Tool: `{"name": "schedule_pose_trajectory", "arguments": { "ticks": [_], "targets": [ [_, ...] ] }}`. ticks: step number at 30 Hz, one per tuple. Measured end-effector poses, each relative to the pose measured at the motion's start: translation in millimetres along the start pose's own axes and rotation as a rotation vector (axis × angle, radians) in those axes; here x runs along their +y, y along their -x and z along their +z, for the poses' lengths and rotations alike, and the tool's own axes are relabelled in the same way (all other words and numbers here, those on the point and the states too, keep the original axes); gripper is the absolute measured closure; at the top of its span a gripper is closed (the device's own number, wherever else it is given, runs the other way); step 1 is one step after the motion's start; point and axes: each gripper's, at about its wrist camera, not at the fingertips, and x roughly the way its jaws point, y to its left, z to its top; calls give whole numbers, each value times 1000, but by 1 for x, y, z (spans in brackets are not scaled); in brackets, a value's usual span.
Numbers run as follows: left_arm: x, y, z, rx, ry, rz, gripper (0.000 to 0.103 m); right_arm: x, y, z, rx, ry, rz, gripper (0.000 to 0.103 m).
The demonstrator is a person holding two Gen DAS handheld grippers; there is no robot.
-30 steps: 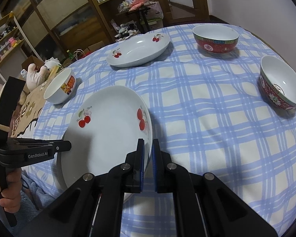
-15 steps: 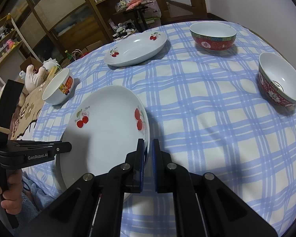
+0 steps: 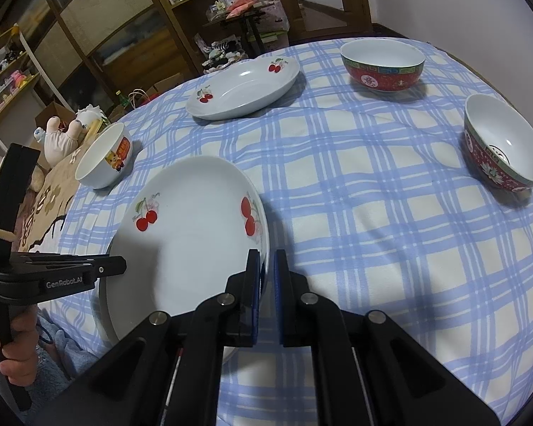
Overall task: Organize plates and bowls
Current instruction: 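Lower the left gripper's plate onto the other plate and open it while the right gripper holds its plate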
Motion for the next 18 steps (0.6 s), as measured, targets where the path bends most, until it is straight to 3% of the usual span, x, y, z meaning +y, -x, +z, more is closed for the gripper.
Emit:
{"name": "schedule_pose_trajectory", "arguments": {
  "ticks": [13,18],
  "targets": [
    [6,16,1,-44,-1,66,82,-3,4,3,-13,-13,3,95],
    [6,34,4,-90,-12,8,79,-5,5,5,-20,-23,4,95]
  ]
}}
